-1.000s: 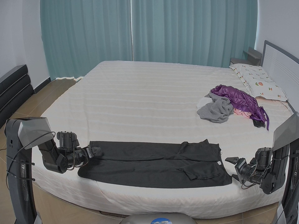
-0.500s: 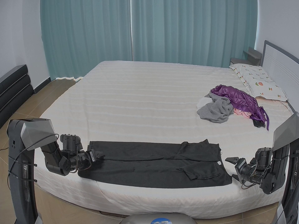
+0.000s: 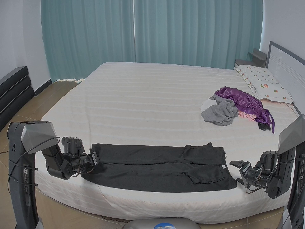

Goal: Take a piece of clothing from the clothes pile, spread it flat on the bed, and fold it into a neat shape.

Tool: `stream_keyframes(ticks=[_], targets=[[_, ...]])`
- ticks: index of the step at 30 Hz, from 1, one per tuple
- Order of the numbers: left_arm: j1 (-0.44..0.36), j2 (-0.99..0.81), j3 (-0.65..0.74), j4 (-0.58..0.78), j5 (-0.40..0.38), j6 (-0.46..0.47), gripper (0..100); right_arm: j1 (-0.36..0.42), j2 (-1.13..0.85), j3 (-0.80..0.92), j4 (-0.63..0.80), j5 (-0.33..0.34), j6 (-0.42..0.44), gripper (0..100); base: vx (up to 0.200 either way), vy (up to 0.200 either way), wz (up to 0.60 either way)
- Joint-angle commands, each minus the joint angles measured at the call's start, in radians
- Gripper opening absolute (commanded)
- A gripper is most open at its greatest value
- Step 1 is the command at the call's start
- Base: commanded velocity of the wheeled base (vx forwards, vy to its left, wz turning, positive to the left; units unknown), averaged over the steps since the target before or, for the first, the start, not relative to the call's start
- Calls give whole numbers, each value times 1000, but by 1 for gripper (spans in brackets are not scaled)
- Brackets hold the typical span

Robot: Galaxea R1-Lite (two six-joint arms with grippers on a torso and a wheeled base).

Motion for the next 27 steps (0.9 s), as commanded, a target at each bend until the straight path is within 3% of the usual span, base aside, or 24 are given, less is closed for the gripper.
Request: stream_keyframes(ticks=[1, 24, 27], targets=[[2, -15, 1, -1, 1, -2, 0, 1, 2, 0, -15, 1, -1, 100, 0, 0, 0], [-1, -37, -16, -1, 1, -24, 0, 1, 2, -2, -15, -1, -1, 100, -26, 0, 0], [-4, -40, -29, -1, 1, -59, 0, 1, 2, -2, -15, -1, -1, 100, 0, 0, 0]])
